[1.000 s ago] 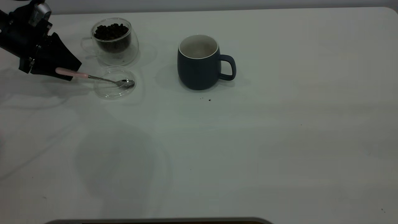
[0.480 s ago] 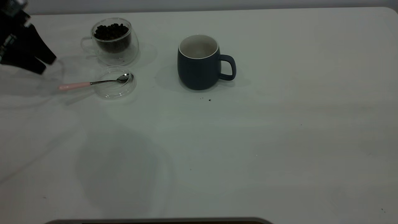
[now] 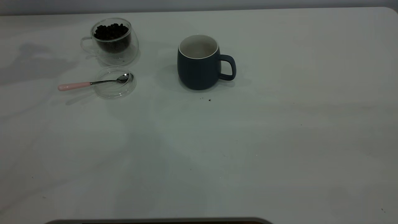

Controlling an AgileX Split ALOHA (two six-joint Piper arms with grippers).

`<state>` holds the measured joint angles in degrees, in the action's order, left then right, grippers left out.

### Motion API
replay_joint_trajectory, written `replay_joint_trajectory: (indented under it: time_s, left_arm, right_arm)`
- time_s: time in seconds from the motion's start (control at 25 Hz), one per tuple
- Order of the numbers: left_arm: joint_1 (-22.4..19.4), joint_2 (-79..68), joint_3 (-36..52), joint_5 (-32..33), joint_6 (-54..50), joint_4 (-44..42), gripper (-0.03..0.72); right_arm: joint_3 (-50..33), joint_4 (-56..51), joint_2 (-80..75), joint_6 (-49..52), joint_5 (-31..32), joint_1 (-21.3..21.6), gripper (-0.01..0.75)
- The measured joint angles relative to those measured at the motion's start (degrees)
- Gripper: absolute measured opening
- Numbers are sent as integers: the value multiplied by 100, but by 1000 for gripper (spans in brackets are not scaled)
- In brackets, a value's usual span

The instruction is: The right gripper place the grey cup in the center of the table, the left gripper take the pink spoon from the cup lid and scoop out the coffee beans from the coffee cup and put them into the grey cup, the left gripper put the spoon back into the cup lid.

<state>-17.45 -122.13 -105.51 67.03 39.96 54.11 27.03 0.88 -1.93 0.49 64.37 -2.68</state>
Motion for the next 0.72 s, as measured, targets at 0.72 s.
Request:
replay_joint_trajectory:
  time_s: [0.72]
  left_arm:
    - [1563,6082,1524,0,-2429,-4103,437]
  right_arm:
    - [0,0,0,0,0,0,529]
